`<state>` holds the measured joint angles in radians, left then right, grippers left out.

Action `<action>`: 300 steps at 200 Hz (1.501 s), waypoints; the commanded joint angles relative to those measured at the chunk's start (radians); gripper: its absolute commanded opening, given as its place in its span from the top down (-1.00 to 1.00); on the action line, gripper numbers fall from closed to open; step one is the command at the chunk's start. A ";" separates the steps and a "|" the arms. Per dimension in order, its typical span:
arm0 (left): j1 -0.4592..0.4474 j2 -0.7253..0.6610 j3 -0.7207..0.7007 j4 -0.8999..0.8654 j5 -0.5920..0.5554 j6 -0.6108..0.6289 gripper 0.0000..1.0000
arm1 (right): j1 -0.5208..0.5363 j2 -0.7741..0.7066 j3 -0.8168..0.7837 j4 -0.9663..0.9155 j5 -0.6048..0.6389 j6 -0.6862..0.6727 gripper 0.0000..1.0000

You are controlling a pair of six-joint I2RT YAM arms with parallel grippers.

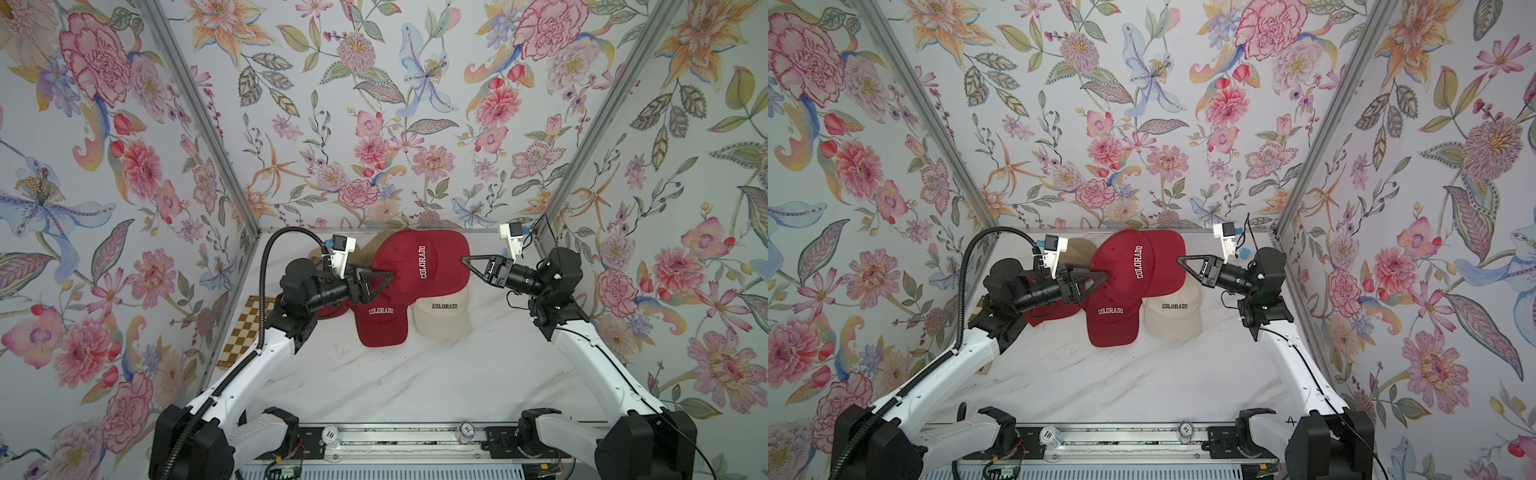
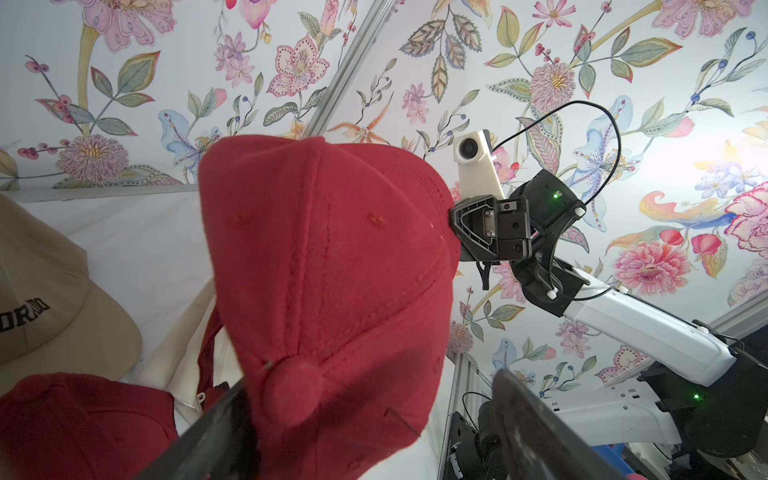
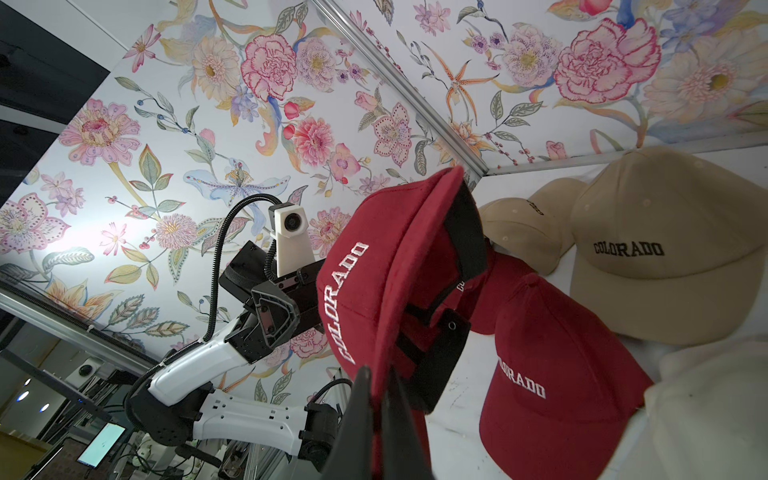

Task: Stack the baseball caps by color
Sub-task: Pick up the baseball cap from the center of the board.

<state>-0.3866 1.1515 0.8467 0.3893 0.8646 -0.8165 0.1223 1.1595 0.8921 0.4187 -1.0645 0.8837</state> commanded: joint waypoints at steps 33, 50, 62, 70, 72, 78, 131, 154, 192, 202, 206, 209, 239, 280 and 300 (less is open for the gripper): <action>-0.013 0.014 -0.021 0.181 0.040 -0.093 -0.71 | 0.011 0.000 0.011 0.017 0.006 -0.023 1.00; -0.015 0.017 -0.026 0.226 0.043 -0.115 -0.70 | 0.011 -0.006 0.008 0.017 0.006 -0.026 1.00; -0.015 0.021 -0.028 0.248 0.042 -0.127 -0.69 | 0.011 -0.003 0.004 0.018 0.006 -0.025 1.00; -0.015 0.022 -0.029 0.265 0.043 -0.135 -0.68 | 0.011 -0.003 0.002 0.019 0.007 -0.025 1.00; -0.018 0.022 -0.029 0.269 0.043 -0.138 -0.68 | 0.011 -0.003 0.001 0.020 0.006 -0.025 1.00; -0.018 0.023 -0.031 0.284 0.045 -0.145 -0.67 | 0.011 -0.003 -0.002 0.021 0.007 -0.025 1.00; -0.017 0.017 -0.025 0.304 0.051 -0.160 -0.12 | 0.010 0.011 -0.020 0.035 0.011 -0.026 1.00; -0.019 0.008 -0.019 0.281 0.048 -0.148 0.12 | 0.010 0.020 -0.028 0.047 0.012 -0.021 1.00; -0.017 -0.001 -0.006 0.242 0.045 -0.127 0.36 | 0.008 0.029 -0.039 0.060 0.009 -0.021 1.00; -0.017 -0.004 0.002 0.229 0.045 -0.120 0.42 | 0.006 0.032 -0.042 0.062 0.010 -0.022 1.00; -0.017 -0.005 0.005 0.221 0.045 -0.116 0.44 | 0.004 0.030 -0.046 0.064 0.011 -0.023 1.00; -0.018 -0.007 0.008 0.215 0.044 -0.111 0.45 | 0.004 0.031 -0.046 0.065 0.011 -0.021 1.00; -0.017 -0.015 0.040 0.147 0.044 -0.077 0.66 | -0.003 0.032 -0.060 0.069 0.016 -0.022 1.00; -0.017 -0.021 0.093 0.056 0.044 -0.036 0.99 | -0.001 0.040 -0.075 0.067 0.038 -0.034 1.00; -0.017 -0.016 0.139 -0.026 0.038 0.000 1.00 | 0.003 0.043 -0.076 0.032 0.055 -0.066 0.99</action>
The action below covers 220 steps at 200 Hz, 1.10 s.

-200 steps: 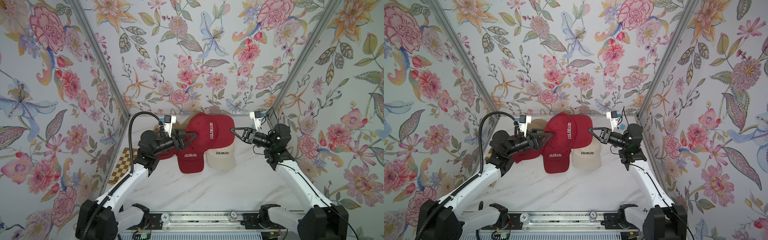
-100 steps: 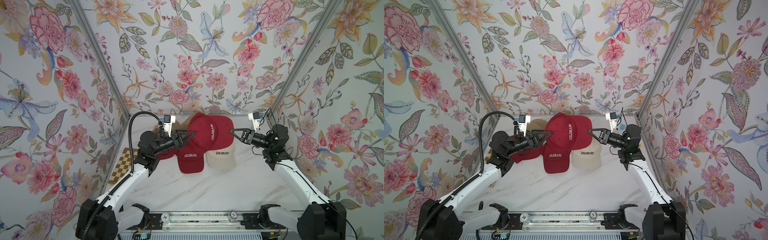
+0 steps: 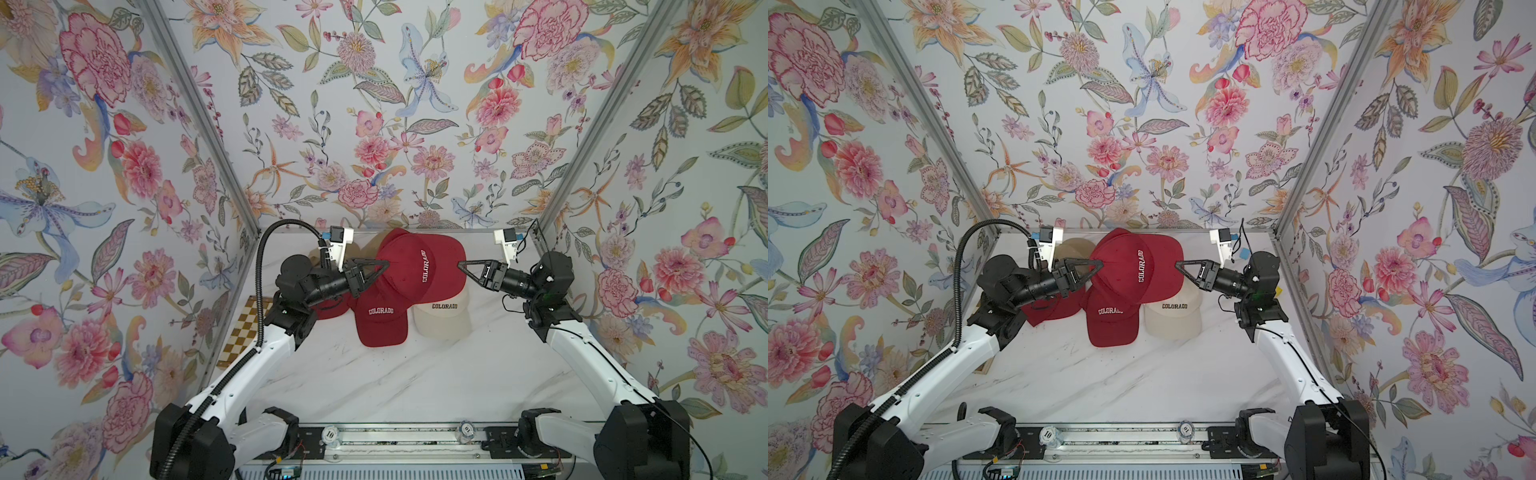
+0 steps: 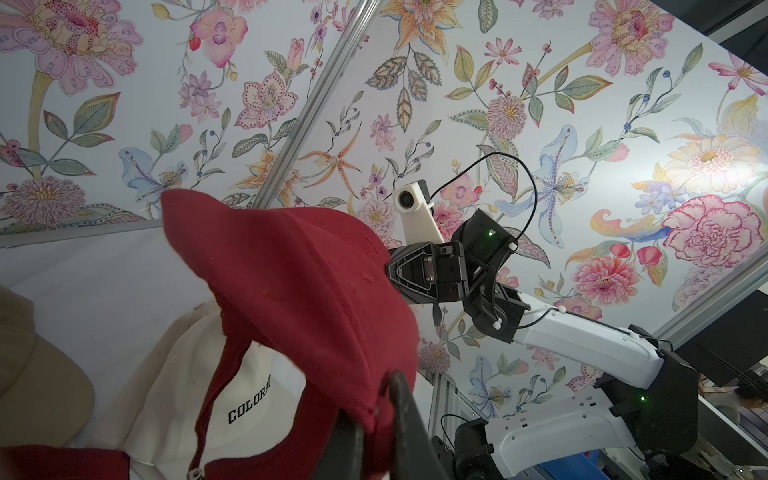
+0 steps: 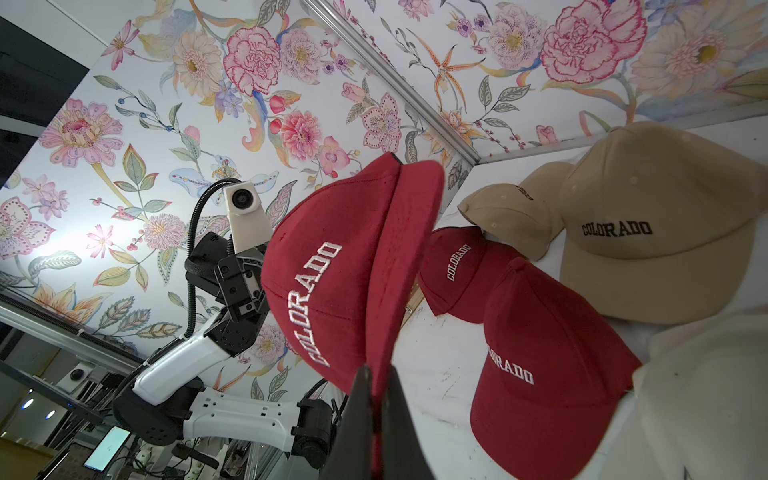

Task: Stack the baseball caps by color
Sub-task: Pick up the baseball cap from the center of the board.

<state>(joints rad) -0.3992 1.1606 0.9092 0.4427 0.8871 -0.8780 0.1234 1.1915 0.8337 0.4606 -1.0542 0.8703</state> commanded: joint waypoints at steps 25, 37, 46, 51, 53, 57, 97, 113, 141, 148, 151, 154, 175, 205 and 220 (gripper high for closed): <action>-0.004 0.004 0.187 -0.282 0.005 0.168 1.00 | 0.017 0.002 0.012 -0.144 0.078 -0.161 0.49; -0.004 0.031 0.259 -0.418 -0.004 0.242 1.00 | 0.024 -0.008 0.035 -0.228 0.104 -0.225 0.29; -0.004 0.055 0.324 -0.537 -0.020 0.311 1.00 | 0.027 -0.016 0.054 -0.287 0.123 -0.271 0.16; -0.005 0.070 0.361 -0.603 -0.028 0.349 1.00 | 0.028 -0.018 0.063 -0.315 0.131 -0.294 0.08; -0.004 0.076 0.376 -0.623 -0.035 0.366 1.00 | 0.028 -0.020 0.067 -0.326 0.135 -0.300 0.05; -0.005 0.087 0.404 -0.680 -0.044 0.397 1.00 | 0.030 -0.024 0.073 -0.341 0.140 -0.315 0.00; -0.006 0.194 0.642 -1.040 -0.065 0.618 1.00 | 0.058 -0.069 0.141 -0.483 0.194 -0.482 -0.77; -0.010 0.237 0.722 -1.172 -0.080 0.698 1.00 | 0.107 -0.095 0.183 -0.551 0.238 -0.600 -0.98; -0.034 0.289 0.819 -1.341 -0.138 0.802 1.00 | 0.233 -0.119 0.261 -0.664 0.366 -0.815 -0.98; -0.040 0.293 0.829 -1.356 -0.154 0.813 1.00 | 0.273 -0.121 0.270 -0.672 0.407 -0.859 -0.98; -0.044 0.293 0.830 -1.360 -0.162 0.815 1.00 | 0.288 -0.122 0.272 -0.672 0.424 -0.875 -0.98; -0.047 0.294 0.831 -1.362 -0.169 0.817 1.00 | 0.304 -0.121 0.273 -0.671 0.440 -0.891 -0.98; -0.075 0.308 0.855 -1.400 -0.218 0.838 1.00 | 0.415 -0.110 0.280 -0.639 0.535 -0.993 -0.98; -0.109 0.323 0.887 -1.428 -0.258 0.852 1.00 | 0.547 -0.053 0.308 -0.583 0.626 -1.076 -1.00; -0.125 0.327 0.901 -1.428 -0.258 0.852 1.00 | 0.586 -0.015 0.325 -0.556 0.643 -1.093 -0.95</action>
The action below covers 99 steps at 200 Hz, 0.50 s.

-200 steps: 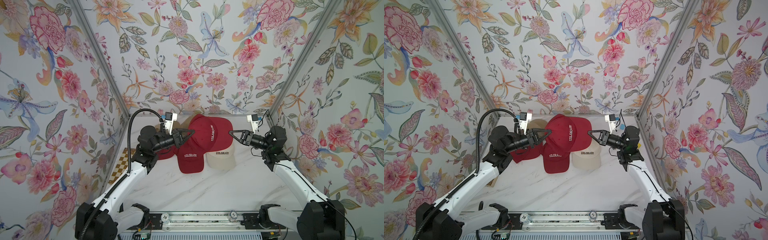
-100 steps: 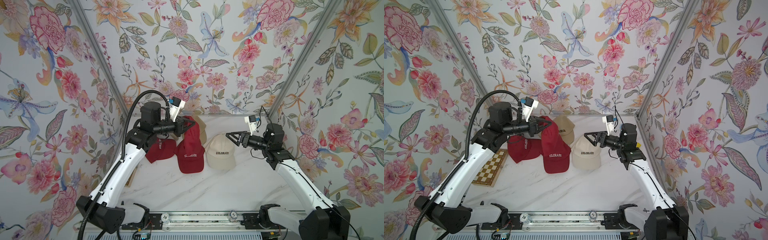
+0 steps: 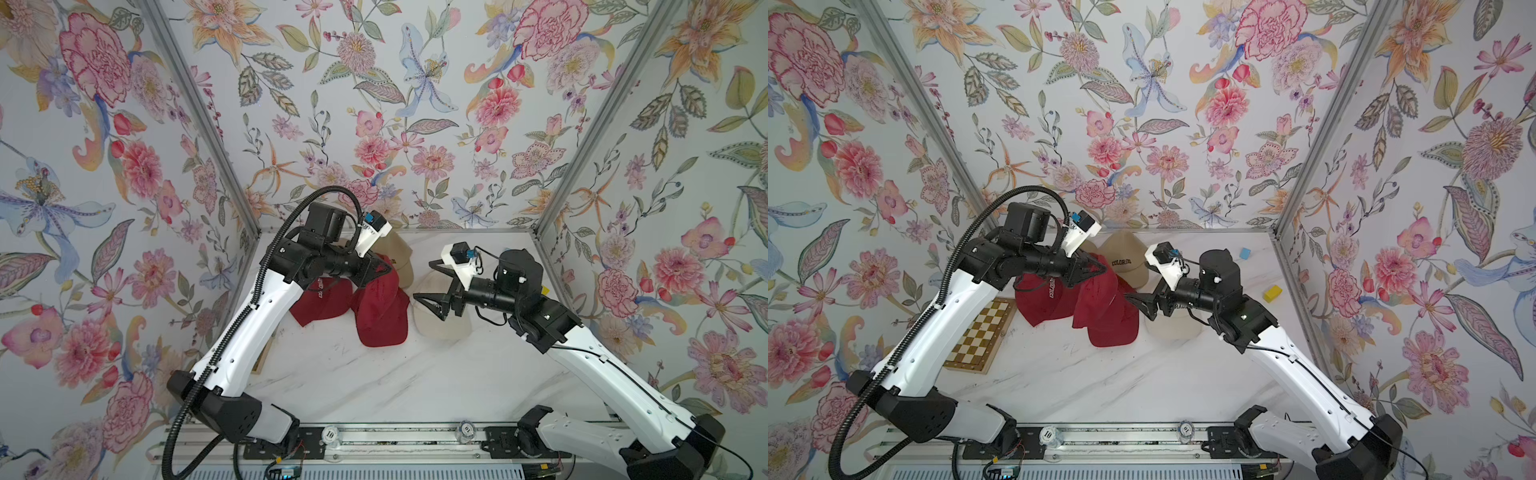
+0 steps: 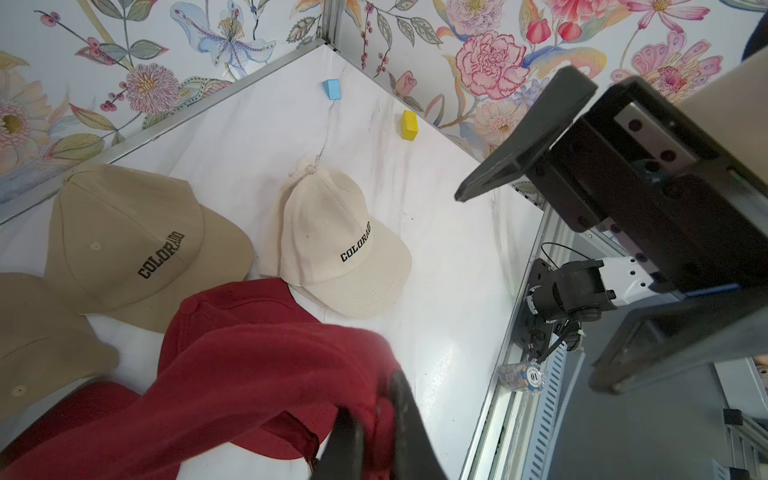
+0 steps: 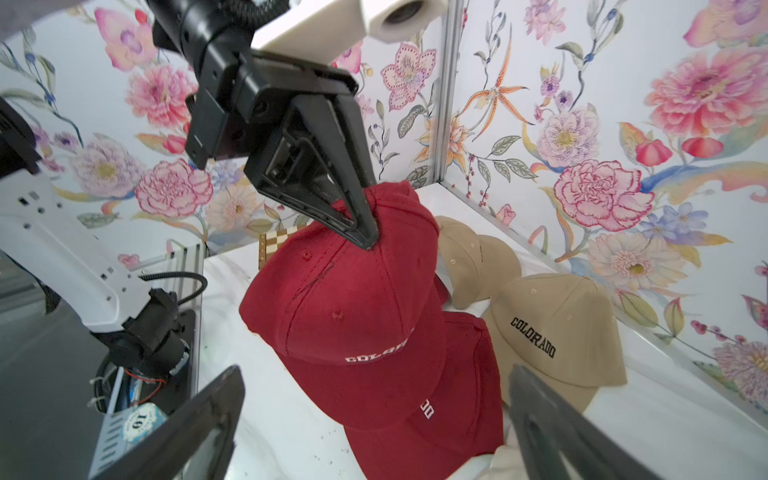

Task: Stack the baseball caps by color
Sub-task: Pick up the baseball cap from the center of the board, then place the baseball cap on the baseball cap.

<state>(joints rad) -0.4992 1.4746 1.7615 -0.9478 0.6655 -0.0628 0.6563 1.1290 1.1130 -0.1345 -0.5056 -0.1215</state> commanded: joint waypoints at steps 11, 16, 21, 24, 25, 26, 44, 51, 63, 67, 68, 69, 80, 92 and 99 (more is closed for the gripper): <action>-0.034 0.016 0.056 -0.040 -0.034 0.040 1.00 | 0.073 0.070 0.051 0.067 0.108 -0.112 -0.90; -0.039 0.018 0.059 -0.040 -0.032 0.041 1.00 | 0.081 0.079 0.054 0.077 0.112 -0.115 -0.87; -0.041 0.021 0.061 -0.043 -0.032 0.043 1.00 | 0.087 0.088 0.057 0.085 0.116 -0.118 -0.84; -0.045 0.022 0.062 -0.045 -0.032 0.044 1.00 | 0.090 0.094 0.059 0.091 0.118 -0.119 -0.82; -0.045 0.023 0.062 -0.045 -0.032 0.044 1.00 | 0.091 0.095 0.060 0.092 0.120 -0.120 -0.82; -0.045 0.024 0.062 -0.045 -0.032 0.044 1.00 | 0.092 0.097 0.060 0.092 0.121 -0.120 -0.81; -0.050 0.028 0.064 -0.052 -0.026 0.052 1.00 | 0.110 0.124 0.070 0.113 0.146 -0.135 -0.73; -0.055 0.030 0.065 -0.052 -0.023 0.053 1.00 | 0.113 0.132 0.075 0.118 0.147 -0.140 -0.70; -0.059 0.032 0.065 -0.052 -0.018 0.055 1.00 | 0.115 0.145 0.078 0.125 0.151 -0.144 -0.64; -0.058 0.032 0.065 -0.052 -0.015 0.056 1.00 | 0.116 0.147 0.080 0.128 0.150 -0.147 -0.62; -0.059 0.033 0.064 -0.052 -0.015 0.056 1.00 | 0.116 0.148 0.081 0.128 0.150 -0.147 -0.61; -0.059 0.033 0.065 -0.052 -0.014 0.057 1.00 | 0.116 0.148 0.082 0.128 0.149 -0.147 -0.60; -0.061 0.034 0.066 -0.049 -0.009 0.058 1.00 | 0.118 0.159 0.087 0.132 0.152 -0.148 -0.51; -0.061 0.036 0.068 -0.048 -0.004 0.058 1.00 | 0.119 0.167 0.087 0.135 0.148 -0.148 -0.42; -0.063 0.037 0.069 -0.047 0.001 0.058 1.00 | 0.119 0.172 0.089 0.136 0.146 -0.148 -0.37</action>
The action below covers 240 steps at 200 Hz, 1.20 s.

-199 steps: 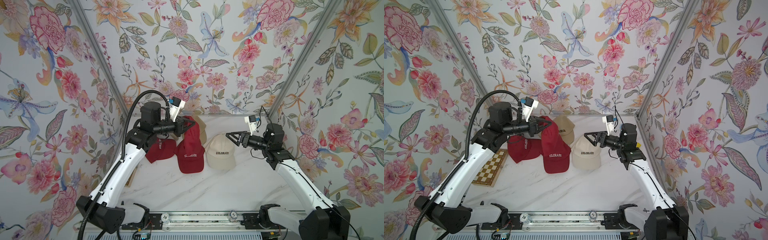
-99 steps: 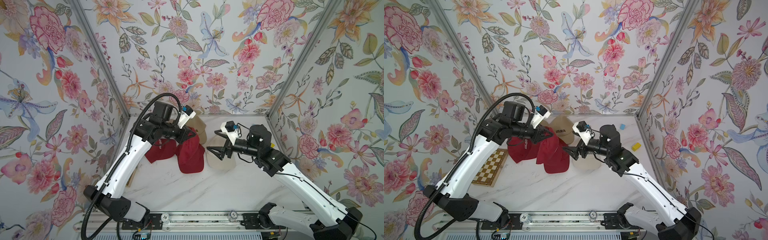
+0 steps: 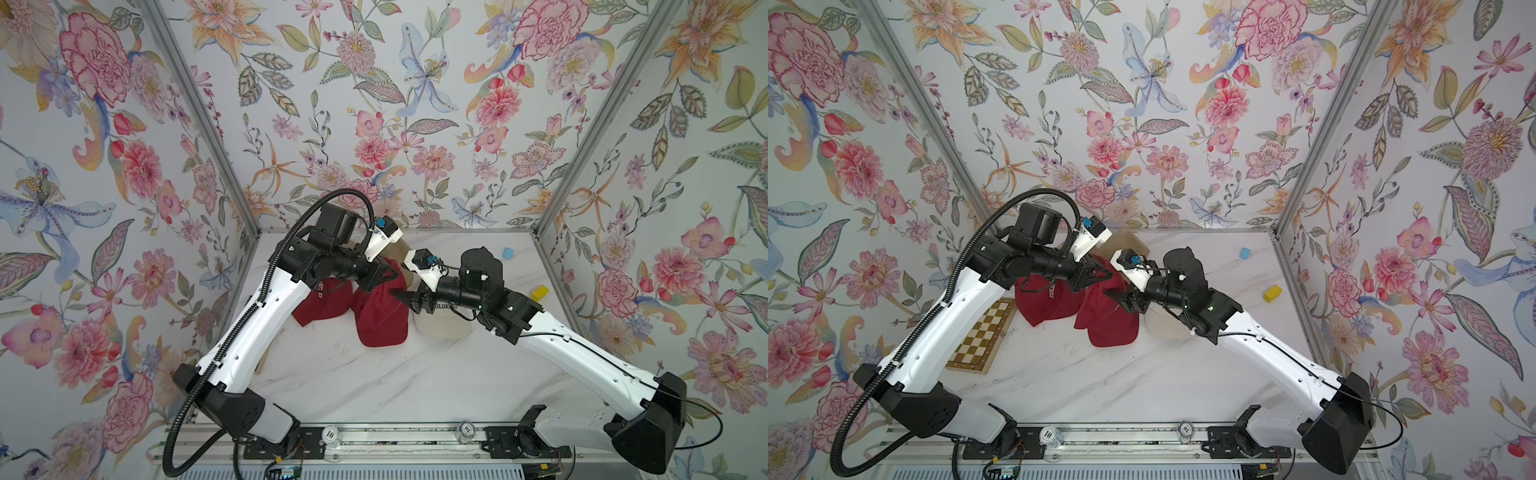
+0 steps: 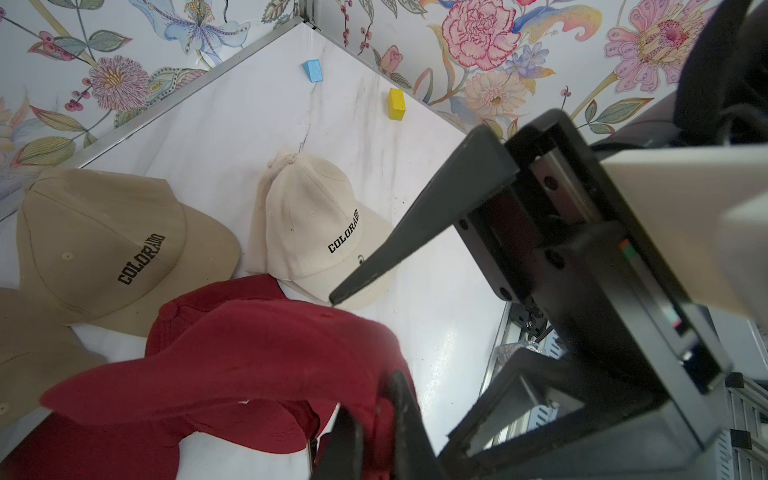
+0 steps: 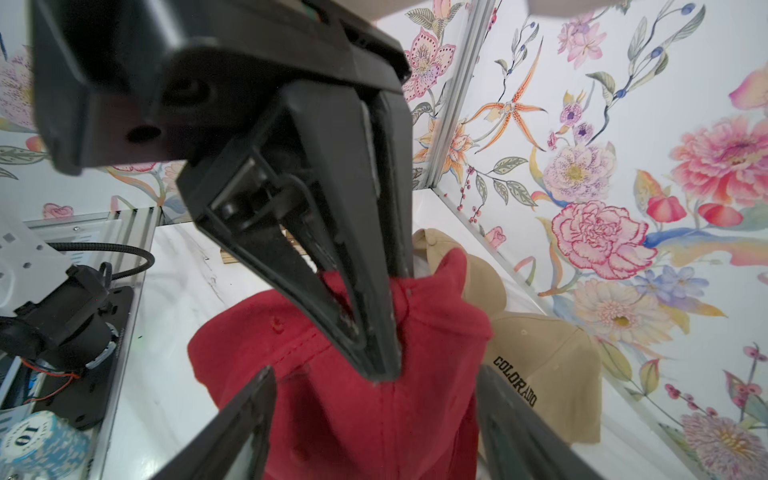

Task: Stack the baseball caps by color
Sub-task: Place the baseball cap on the baseball cap.

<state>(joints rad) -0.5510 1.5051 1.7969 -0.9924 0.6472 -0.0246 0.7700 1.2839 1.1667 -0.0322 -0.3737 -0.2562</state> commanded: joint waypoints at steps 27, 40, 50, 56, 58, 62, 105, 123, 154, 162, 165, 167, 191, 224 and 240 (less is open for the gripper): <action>-0.013 0.012 0.036 -0.003 0.033 0.025 1.00 | 0.005 0.036 0.037 0.043 0.007 -0.014 -0.14; -0.018 0.012 0.035 -0.003 0.040 0.025 1.00 | 0.006 0.044 0.037 0.049 0.002 -0.012 0.02; -0.018 0.013 0.036 -0.001 0.047 0.026 1.00 | 0.006 0.049 0.036 0.053 0.000 -0.011 0.16; -0.020 0.013 0.035 -0.002 0.051 0.026 1.00 | 0.006 0.053 0.037 0.054 -0.003 -0.009 0.20; -0.020 0.013 0.035 -0.001 0.051 0.027 1.00 | 0.007 0.053 0.036 0.056 -0.002 -0.008 0.21; -0.020 0.013 0.035 -0.001 0.052 0.028 1.00 | 0.008 0.055 0.035 0.058 -0.004 -0.008 0.23; -0.026 0.015 0.031 0.004 0.065 0.029 1.00 | 0.012 0.055 0.033 0.076 -0.019 0.004 0.69; -0.027 0.013 0.028 0.006 0.068 0.031 1.00 | 0.012 0.052 0.031 0.074 -0.024 0.006 0.96; -0.026 0.015 0.027 0.006 0.058 0.032 1.00 | 0.014 0.035 0.029 0.065 -0.024 0.016 1.00; -0.027 0.014 0.031 0.011 0.035 0.028 1.00 | 0.014 0.028 0.026 0.063 -0.020 0.022 1.00; -0.026 0.013 0.034 0.011 0.021 0.026 0.96 | 0.015 0.025 0.025 0.061 -0.017 0.024 1.00; -0.027 0.012 0.036 0.012 0.012 0.025 0.90 | 0.015 0.024 0.024 0.059 -0.016 0.025 1.00; -0.011 -0.012 0.083 0.018 -0.104 0.005 0.22 | 0.015 0.004 0.026 0.022 0.038 0.061 1.00; 0.090 -0.125 0.105 0.082 -0.297 -0.059 -0.99 | 0.025 0.001 0.065 -0.090 0.177 0.163 1.00; 0.133 -0.202 0.081 0.119 -0.463 -0.085 -0.99 | 0.053 0.011 0.110 -0.157 0.313 0.235 1.00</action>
<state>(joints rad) -0.4755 1.4361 1.8641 -0.9478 0.4377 -0.0536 0.7929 1.3090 1.1980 -0.1009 -0.2516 -0.1471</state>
